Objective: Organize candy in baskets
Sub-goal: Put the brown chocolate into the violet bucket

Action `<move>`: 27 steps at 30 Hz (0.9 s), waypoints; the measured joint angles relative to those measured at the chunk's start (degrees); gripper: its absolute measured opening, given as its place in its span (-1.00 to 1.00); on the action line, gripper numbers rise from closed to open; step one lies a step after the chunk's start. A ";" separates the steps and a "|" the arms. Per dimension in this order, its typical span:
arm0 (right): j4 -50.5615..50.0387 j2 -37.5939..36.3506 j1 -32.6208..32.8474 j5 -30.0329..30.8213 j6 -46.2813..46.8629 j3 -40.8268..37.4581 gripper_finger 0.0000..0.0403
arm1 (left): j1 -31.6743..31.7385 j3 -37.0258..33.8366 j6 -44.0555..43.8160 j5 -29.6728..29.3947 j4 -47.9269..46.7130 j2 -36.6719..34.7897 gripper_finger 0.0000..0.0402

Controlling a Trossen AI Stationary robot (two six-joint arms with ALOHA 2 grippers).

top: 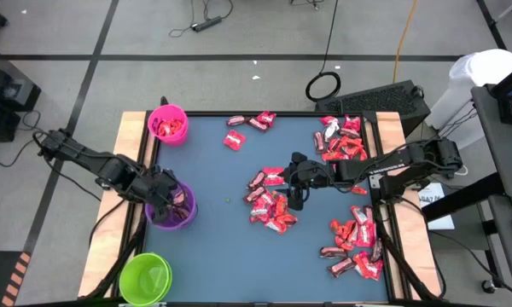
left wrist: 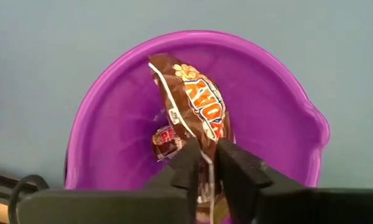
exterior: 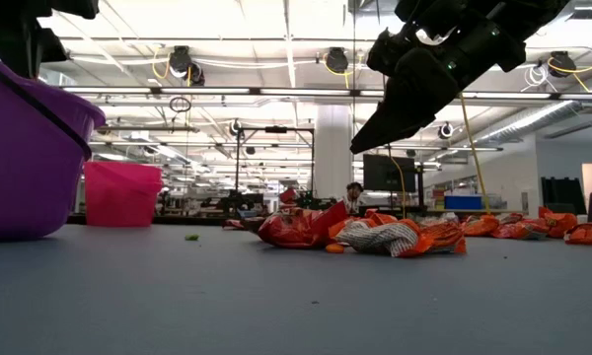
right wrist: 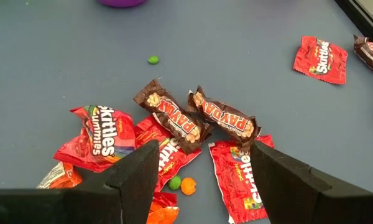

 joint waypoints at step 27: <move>0.12 0.00 -0.01 -0.01 0.00 0.00 0.19 | 2.72 -0.02 25.44 -26.76 31.93 2.26 -0.16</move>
